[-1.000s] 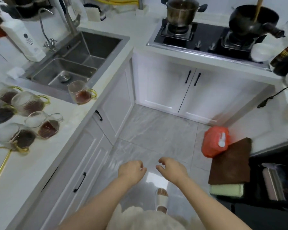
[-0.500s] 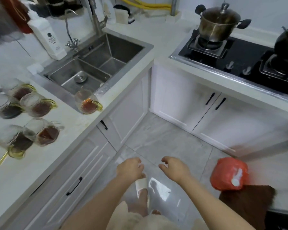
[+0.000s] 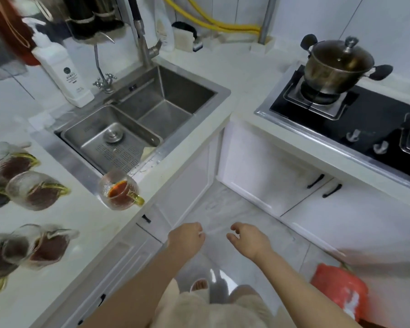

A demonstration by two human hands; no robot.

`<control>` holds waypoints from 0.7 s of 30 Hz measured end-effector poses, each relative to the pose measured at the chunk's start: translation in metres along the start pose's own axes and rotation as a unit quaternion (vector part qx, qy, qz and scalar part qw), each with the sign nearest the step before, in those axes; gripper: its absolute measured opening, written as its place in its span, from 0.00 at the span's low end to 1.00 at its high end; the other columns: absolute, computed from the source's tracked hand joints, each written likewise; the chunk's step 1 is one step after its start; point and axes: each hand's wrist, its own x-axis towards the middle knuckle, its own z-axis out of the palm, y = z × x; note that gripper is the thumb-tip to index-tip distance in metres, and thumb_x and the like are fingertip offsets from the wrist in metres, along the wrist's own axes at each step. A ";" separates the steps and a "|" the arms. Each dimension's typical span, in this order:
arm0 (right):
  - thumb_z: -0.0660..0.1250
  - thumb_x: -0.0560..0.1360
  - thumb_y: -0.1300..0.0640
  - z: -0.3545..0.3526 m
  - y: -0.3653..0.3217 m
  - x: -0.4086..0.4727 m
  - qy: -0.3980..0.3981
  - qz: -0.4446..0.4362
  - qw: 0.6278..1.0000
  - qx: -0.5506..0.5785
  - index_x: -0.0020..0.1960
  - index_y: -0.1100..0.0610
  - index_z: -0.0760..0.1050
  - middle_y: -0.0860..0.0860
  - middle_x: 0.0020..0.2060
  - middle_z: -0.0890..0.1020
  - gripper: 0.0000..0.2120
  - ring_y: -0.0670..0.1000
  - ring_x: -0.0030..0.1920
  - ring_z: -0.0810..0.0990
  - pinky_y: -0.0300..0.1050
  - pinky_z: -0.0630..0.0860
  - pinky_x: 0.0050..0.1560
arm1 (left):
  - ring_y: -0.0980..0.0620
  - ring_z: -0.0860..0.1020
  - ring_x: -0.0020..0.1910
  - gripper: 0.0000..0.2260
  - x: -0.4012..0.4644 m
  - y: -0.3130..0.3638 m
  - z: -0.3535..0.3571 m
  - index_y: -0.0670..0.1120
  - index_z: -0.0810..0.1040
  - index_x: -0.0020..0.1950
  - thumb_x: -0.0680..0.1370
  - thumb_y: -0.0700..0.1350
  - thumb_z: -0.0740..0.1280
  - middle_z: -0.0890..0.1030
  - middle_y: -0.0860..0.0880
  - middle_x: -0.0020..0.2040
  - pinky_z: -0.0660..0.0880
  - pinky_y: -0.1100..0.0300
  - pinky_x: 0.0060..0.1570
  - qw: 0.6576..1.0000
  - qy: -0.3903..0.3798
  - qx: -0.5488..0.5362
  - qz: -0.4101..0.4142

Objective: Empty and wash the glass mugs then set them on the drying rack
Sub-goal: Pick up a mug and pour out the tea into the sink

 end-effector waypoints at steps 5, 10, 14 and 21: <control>0.57 0.79 0.45 -0.027 0.005 0.042 -0.012 -0.011 1.000 -0.004 0.69 0.53 0.69 0.51 0.64 0.76 0.22 0.52 0.63 0.75 0.45 0.73 0.59 | 0.50 0.78 0.56 0.14 0.031 0.008 -0.016 0.51 0.77 0.59 0.79 0.53 0.57 0.80 0.51 0.56 0.73 0.58 0.54 1.000 -0.004 0.002 -0.026; 0.56 0.79 0.44 -0.057 0.016 0.090 -0.031 -0.047 0.998 -0.037 0.69 0.52 0.68 0.51 0.65 0.76 0.22 0.51 0.64 0.74 0.43 0.71 0.58 | 0.52 0.76 0.57 0.14 0.068 0.028 -0.029 0.51 0.77 0.59 0.79 0.52 0.56 0.79 0.51 0.58 0.72 0.59 0.56 0.998 0.005 -0.020 -0.060; 0.56 0.79 0.44 -0.091 0.027 0.126 -0.039 -0.084 0.994 -0.055 0.70 0.52 0.68 0.50 0.66 0.75 0.22 0.51 0.65 0.74 0.43 0.70 0.61 | 0.50 0.77 0.57 0.14 0.095 0.055 -0.042 0.50 0.78 0.56 0.78 0.52 0.56 0.79 0.50 0.58 0.73 0.58 0.57 0.993 0.012 -0.050 -0.103; 0.55 0.79 0.48 -0.148 0.048 0.187 -0.061 -0.135 0.983 -0.108 0.57 0.57 0.73 0.52 0.56 0.79 0.16 0.53 0.56 0.77 0.45 0.72 0.54 | 0.46 0.77 0.58 0.15 0.137 0.112 -0.060 0.49 0.78 0.58 0.79 0.52 0.57 0.79 0.48 0.60 0.73 0.56 0.58 0.979 0.035 -0.103 -0.171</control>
